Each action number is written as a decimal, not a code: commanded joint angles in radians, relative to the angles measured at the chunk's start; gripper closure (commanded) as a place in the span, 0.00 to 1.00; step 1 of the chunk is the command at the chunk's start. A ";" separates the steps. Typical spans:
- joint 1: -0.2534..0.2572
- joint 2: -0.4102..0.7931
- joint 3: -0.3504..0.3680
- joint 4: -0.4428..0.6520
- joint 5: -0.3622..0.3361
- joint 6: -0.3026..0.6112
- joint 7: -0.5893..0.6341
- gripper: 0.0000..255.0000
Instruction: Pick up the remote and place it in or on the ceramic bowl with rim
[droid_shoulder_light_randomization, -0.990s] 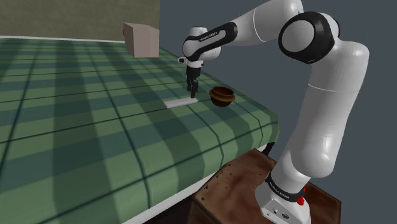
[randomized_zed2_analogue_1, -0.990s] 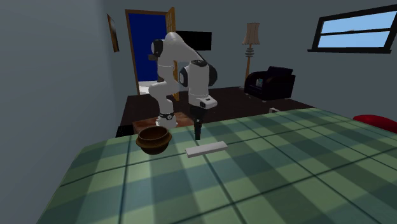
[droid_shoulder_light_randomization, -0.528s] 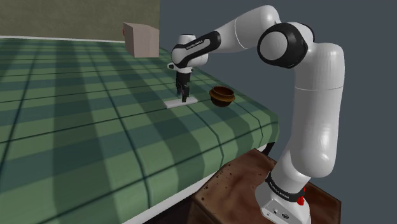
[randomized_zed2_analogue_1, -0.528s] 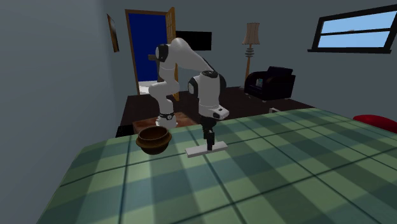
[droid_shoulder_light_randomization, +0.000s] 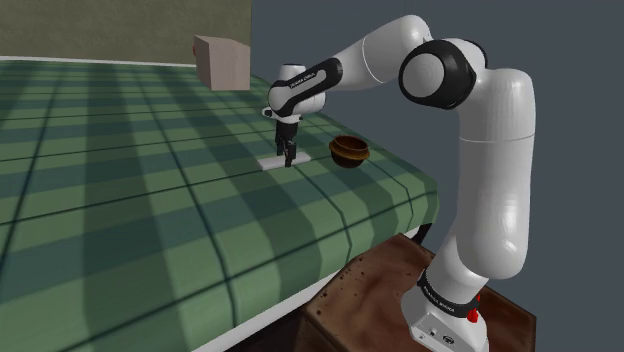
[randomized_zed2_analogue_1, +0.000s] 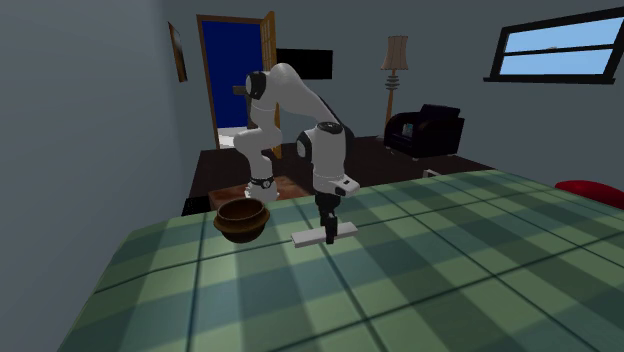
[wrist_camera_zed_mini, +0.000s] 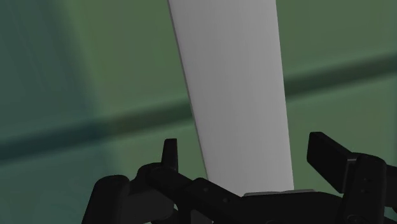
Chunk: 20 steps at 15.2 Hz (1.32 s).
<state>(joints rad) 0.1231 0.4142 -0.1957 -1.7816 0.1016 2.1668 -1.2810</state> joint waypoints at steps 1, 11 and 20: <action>0.000 0.000 0.000 -0.001 0.000 0.001 0.000 0.00; 0.000 0.001 0.000 0.000 0.000 0.001 0.000 1.00; 0.003 -0.037 -0.005 0.029 -0.010 -0.065 0.007 1.00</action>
<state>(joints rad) 0.1259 0.3870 -0.1989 -1.7527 0.0937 2.1115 -1.2743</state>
